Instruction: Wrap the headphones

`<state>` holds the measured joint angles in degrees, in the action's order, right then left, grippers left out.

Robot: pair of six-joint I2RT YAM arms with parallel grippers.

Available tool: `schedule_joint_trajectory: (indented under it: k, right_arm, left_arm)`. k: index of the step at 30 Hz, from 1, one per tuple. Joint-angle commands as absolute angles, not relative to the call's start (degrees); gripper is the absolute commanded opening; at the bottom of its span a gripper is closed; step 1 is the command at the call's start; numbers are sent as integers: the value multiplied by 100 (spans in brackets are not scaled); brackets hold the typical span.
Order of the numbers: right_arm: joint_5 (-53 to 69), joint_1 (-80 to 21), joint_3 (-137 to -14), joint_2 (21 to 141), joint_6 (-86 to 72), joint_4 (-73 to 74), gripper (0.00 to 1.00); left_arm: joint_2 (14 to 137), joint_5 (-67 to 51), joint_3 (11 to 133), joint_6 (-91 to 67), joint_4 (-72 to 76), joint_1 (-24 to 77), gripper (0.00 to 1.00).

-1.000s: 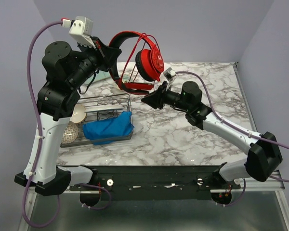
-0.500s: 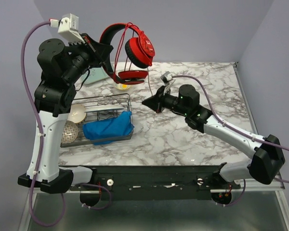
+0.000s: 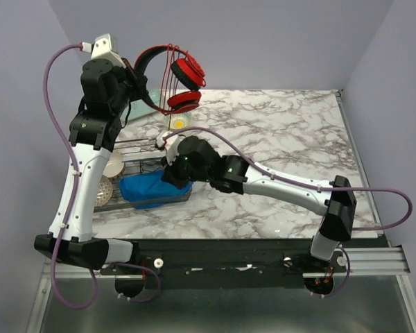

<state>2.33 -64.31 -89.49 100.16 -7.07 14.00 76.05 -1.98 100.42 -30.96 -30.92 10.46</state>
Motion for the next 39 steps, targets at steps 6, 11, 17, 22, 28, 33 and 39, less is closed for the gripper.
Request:
schedule_joint_trajectory:
  k: [6,11,17,22,28,33,39]
  right_arm:
    - [-746,-7075,-10334,10327,-308,4979,1]
    - [-1010,-7128,-10960,10047,-185,5809,1]
    - [-2046,-7119,-11390,9484,254,6398,1]
    - [-2865,-6847,-11355,9299,545,6363,1]
    - [-3085,-5969,-10847,8895,668,5942,1]
    - [-3672,-5547,-10407,8702,800,5582,1]
    - [-3919,-5230,-9598,8464,879,5248,1]
  left_arm:
    - [7445,1863,8439,-538,-942,1378,0]
    - [7252,2188,7553,1078,-204,2161,0]
    - [6918,1899,6901,2091,-61,2723,0]
    - [6733,1267,6557,2426,-430,3067,0]
    - [6504,573,6407,2487,-1177,3269,0]
    - [6416,45,6539,2032,-1740,3322,0]
    - [6433,-492,6653,1627,-2126,3322,0]
